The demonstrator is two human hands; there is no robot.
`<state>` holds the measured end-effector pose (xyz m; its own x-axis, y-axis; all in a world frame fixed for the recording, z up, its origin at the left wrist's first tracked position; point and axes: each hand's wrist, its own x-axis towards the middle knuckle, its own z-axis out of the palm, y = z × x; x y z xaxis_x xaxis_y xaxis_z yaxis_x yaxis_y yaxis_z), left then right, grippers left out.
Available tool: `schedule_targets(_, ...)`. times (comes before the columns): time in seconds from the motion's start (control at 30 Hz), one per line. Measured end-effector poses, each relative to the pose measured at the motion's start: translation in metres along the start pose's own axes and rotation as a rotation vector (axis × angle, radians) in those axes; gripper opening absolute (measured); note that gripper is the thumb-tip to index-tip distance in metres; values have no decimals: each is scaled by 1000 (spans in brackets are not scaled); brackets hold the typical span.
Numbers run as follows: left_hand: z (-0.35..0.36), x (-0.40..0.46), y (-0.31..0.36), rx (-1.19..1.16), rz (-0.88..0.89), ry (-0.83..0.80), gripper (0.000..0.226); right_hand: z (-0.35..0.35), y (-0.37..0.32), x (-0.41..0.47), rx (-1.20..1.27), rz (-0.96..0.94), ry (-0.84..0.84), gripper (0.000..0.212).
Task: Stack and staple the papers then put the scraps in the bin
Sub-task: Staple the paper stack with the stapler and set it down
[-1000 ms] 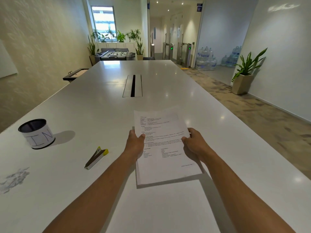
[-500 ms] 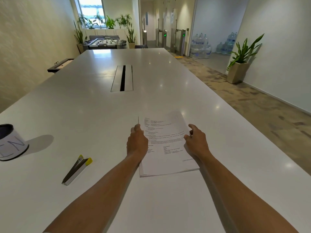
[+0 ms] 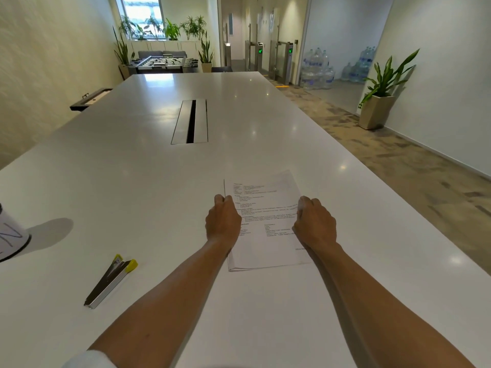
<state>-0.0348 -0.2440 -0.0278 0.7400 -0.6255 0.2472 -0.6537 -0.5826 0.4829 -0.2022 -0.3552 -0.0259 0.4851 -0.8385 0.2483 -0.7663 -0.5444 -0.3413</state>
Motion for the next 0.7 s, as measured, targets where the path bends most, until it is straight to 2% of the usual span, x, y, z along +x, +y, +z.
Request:
schedule_targets(0.3, 2, 6, 1, 114, -23, -54, 22, 16, 9, 8, -204, -64, 98, 17)
schedule_targets(0.4, -4, 0, 1, 84, -2, 7, 29, 15, 6, 6, -234, -84, 131, 18)
schedule_targets(0.47, -8, -9, 0, 93, 53, 66, 34, 15, -1, 3, -163, -98, 165, 23)
schedule_targets(0.57, -6, -31, 0, 110, 126, 16, 46, 21, -9, -3, -103, -89, 26, 41)
schedule_targets(0.63, 0, -45, -2, 137, 163, -115, 56, 26, -9, -9, -127, -91, -110, 55)
schedule_targets(0.7, 6, -52, -6, 210, 190, -247, 64, 28, -7, -12, -130, -94, -175, 61)
